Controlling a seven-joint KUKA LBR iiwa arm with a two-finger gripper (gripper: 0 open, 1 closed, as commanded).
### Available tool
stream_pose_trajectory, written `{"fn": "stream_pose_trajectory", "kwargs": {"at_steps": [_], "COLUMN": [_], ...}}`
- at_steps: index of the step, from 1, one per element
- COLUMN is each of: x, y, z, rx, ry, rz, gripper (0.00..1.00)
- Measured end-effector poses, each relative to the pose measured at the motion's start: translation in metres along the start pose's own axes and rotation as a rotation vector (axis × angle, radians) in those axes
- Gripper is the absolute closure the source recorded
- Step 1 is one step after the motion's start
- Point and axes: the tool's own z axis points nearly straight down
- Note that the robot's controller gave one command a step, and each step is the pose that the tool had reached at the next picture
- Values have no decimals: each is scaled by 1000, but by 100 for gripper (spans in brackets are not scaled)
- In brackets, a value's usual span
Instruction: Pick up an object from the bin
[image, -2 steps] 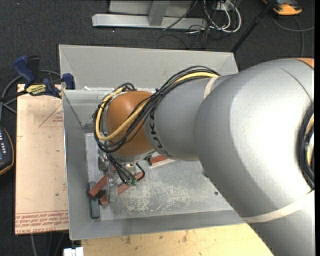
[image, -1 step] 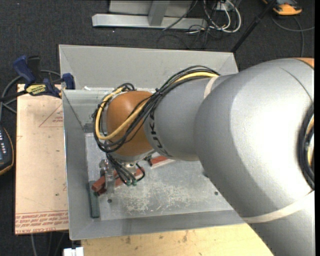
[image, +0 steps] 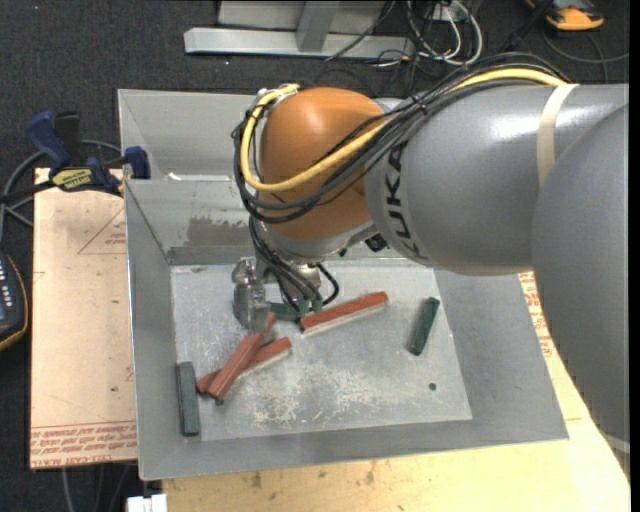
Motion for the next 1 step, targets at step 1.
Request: {"fn": "stream_pose_trajectory", "kwargs": {"at_steps": [1], "x": [2], "y": [0], "z": [5], "rx": [2], "ry": [9], "rz": [-2], "gripper": [0]}}
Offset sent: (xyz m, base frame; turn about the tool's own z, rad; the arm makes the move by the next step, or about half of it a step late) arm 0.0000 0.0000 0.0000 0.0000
